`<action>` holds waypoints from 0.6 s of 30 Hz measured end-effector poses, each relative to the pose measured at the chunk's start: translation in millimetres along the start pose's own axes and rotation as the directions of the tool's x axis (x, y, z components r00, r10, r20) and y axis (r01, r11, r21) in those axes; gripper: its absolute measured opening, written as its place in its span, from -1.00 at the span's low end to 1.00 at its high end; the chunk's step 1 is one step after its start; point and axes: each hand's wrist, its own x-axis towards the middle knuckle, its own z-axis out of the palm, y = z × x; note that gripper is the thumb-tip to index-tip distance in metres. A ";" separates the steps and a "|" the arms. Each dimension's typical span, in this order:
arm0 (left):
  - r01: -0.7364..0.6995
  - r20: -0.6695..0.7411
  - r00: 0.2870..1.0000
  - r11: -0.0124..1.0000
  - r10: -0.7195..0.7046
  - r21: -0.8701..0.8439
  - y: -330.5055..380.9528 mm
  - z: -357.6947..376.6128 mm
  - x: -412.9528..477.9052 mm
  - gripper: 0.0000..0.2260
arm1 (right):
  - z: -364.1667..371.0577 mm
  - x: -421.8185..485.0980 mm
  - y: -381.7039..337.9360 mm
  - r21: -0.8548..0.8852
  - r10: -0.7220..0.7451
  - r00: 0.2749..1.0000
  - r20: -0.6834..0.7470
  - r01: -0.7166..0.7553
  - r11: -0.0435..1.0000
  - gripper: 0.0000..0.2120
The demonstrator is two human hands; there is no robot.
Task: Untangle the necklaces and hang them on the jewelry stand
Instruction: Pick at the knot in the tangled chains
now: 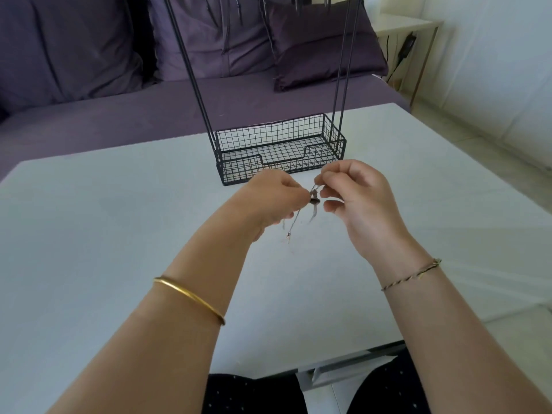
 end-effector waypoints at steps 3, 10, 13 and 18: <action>0.004 -0.028 1.000 0.999 -0.005 -0.034 2.1 0.7 1.0 -0.90 | 1.2 0.0 -1.5 0.081 0.033 0.999 0.017 -0.035 0.996 -0.83; 0.095 0.014 0.995 0.921 -0.097 -0.379 4.5 -4.7 -0.4 -0.84 | 2.2 -0.1 -1.0 0.062 0.099 0.989 0.106 -0.106 0.992 -0.79; 0.077 0.009 0.997 0.919 -0.079 -0.387 4.7 -5.5 -0.3 -0.84 | 0.9 0.5 0.3 0.021 0.034 0.995 0.092 -0.036 0.999 -0.77; 0.089 0.041 0.996 0.866 -0.080 -0.492 5.2 -6.6 -2.5 -0.81 | -3.5 0.8 5.9 -0.290 -0.231 0.970 0.082 0.245 0.925 -0.74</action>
